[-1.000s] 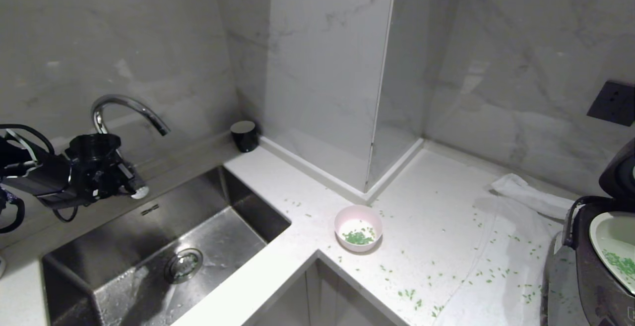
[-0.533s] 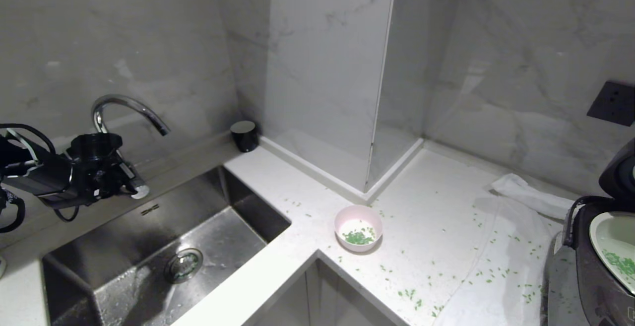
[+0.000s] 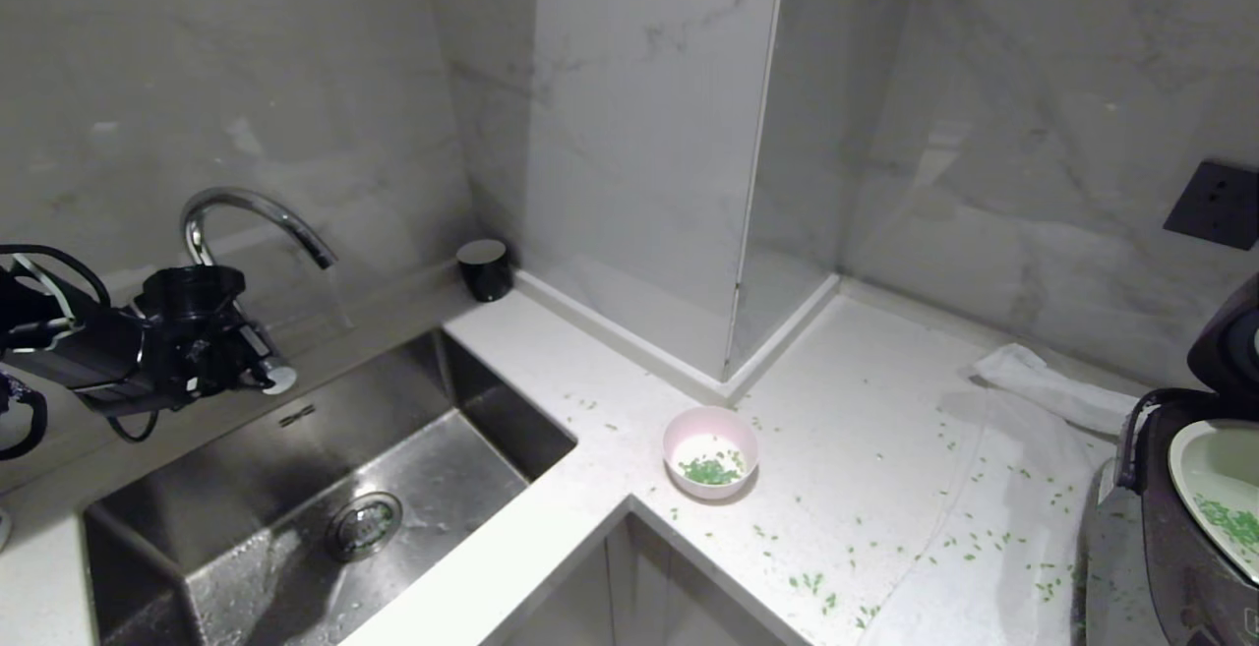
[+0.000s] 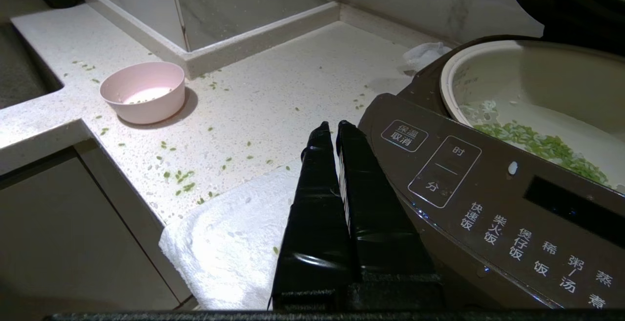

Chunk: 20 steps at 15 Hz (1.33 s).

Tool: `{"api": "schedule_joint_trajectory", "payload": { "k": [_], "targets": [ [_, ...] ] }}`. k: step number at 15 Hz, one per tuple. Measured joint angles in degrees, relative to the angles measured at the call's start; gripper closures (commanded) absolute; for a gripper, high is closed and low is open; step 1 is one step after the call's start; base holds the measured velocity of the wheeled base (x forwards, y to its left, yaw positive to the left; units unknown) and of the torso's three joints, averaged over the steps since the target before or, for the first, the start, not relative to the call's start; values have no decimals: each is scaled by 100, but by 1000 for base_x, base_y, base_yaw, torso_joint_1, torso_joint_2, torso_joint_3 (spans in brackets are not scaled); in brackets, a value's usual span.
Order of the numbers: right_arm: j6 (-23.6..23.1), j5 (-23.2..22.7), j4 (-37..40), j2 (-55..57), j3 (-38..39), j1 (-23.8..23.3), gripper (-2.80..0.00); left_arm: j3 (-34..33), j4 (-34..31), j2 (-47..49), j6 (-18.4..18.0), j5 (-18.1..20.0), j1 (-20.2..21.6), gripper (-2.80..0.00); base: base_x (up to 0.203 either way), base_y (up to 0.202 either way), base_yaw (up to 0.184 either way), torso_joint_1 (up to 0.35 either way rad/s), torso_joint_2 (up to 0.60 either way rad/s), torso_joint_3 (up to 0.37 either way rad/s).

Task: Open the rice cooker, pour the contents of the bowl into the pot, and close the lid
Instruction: Turn on the tap

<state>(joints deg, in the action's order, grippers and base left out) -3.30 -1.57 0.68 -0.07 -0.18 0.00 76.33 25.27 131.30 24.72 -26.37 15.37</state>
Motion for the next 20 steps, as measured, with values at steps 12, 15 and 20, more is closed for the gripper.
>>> {"api": "schedule_joint_trajectory", "payload": {
  "k": [12,15,20],
  "targets": [
    [0,3,1,0,0,0,0,104,9,48,-6,-9,24,0,0,0,0,0,0,0],
    [2,0,2,0,0,0,0,140,-2,61,-2,-11,24,0,0,0,0,0,0,0],
    [0,1,0,0,0,0,0,111,-13,28,0,-4,6,0,0,0,0,0,0,0]
  ]
}}
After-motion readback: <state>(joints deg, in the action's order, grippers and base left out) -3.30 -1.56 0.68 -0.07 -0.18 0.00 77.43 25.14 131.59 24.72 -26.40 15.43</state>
